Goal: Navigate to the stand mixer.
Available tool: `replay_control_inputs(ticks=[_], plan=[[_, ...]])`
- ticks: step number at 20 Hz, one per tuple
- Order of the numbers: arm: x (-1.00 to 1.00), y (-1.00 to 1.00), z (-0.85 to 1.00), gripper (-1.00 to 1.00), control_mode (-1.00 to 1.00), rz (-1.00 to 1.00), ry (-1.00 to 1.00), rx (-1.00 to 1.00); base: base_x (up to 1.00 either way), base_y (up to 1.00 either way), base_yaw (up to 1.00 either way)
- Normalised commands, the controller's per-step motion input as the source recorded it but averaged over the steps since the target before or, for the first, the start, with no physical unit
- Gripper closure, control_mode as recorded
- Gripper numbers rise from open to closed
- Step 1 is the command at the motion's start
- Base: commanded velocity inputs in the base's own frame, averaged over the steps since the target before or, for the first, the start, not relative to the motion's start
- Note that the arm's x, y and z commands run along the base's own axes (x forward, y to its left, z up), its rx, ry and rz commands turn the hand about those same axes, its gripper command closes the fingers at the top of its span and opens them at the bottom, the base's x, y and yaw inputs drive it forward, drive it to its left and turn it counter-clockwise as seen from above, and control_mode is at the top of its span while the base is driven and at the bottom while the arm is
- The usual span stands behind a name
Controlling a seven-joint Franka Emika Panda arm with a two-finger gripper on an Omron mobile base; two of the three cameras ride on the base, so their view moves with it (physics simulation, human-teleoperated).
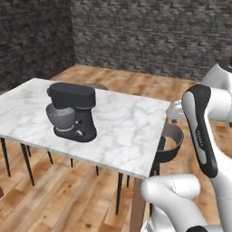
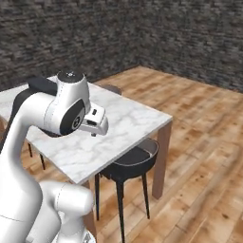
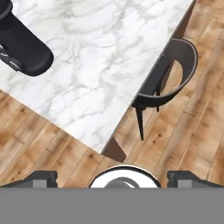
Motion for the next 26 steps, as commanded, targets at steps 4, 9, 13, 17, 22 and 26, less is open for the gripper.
replay_control_inputs(ticks=[4,9,13,17,22,26], plan=[[0.00,0.00,0.00,-1.00,1.00,0.00,0.00,0.00,-0.39,0.48,-0.40],[0.00,0.00,0.00,-1.00,1.00,0.00,0.00,0.00,-0.37,0.64,-0.39],[0.00,0.00,0.00,-1.00,1.00,0.00,0.00,0.00,-0.04,0.94,-0.36],[0.00,0.00,0.00,-1.00,1.00,0.00,0.00,0.00,0.00,1.00,-0.33],[0.00,0.00,0.00,-1.00,1.00,0.00,0.00,0.00,0.00,1.00,-0.32],[0.00,0.00,0.00,-1.00,1.00,0.00,0.00,0.00,0.00,0.93,-0.30]])
